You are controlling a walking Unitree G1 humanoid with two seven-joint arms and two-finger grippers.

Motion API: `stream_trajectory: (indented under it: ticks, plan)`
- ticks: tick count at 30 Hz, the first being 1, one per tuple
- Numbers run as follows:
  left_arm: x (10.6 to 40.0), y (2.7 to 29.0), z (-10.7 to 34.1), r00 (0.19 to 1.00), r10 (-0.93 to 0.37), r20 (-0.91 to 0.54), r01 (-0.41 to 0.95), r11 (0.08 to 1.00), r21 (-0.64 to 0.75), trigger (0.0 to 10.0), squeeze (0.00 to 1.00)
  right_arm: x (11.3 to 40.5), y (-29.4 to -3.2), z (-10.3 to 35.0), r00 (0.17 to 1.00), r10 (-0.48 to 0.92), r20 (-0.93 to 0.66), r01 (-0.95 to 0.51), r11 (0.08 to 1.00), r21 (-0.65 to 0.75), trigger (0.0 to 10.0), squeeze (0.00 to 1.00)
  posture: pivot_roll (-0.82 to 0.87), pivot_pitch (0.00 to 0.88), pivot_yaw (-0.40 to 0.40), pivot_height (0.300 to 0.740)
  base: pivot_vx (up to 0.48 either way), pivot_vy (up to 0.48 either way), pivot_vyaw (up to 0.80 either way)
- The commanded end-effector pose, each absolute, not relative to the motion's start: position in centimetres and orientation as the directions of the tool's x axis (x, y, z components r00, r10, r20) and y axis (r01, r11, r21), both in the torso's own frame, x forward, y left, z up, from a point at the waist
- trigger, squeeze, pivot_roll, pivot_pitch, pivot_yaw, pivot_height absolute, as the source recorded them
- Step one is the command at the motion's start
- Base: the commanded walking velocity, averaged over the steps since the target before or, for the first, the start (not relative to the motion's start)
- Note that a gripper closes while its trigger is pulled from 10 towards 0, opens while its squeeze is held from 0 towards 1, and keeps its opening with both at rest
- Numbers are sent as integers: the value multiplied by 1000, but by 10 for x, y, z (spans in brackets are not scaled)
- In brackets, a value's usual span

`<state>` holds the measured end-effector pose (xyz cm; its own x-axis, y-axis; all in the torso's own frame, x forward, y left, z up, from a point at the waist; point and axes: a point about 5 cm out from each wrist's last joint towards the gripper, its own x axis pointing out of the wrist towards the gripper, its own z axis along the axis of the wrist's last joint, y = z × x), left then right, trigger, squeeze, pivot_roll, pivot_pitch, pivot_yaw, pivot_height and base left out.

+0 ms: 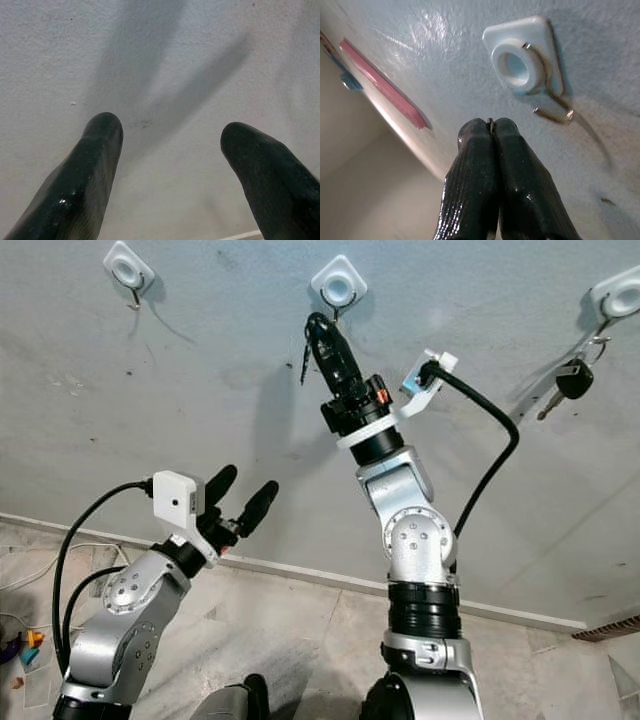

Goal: Hang keys on a hook

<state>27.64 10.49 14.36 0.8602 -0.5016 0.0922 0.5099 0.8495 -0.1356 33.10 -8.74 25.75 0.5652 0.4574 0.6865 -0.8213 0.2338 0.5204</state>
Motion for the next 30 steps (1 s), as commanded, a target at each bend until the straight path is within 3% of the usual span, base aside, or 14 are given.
stream_trajectory:
  ticks: [1, 19, 30]
  plan:
    - [273, 107, 145, 858, -505, 92, 513, 849, -128, 10000, 0, 332, -87, 264, 543, 440, 715, -837, 211, 505, 10000, 0, 57, 224, 119, 740, 0, 0, 0]
    - [272, 107, 143, 854, -514, 78, 520, 845, -125, 10000, 0, 338, -104, 266, 563, 372, 738, -826, 232, 513, 10000, 0, 53, 224, 131, 740, 0, 0, 0]
    - [273, 104, 143, 849, -522, 78, 528, 840, -126, 10000, 0, 329, -111, 273, 493, 350, 797, -868, 137, 477, 10000, 0, 45, 223, 132, 740, 0, 0, 0]
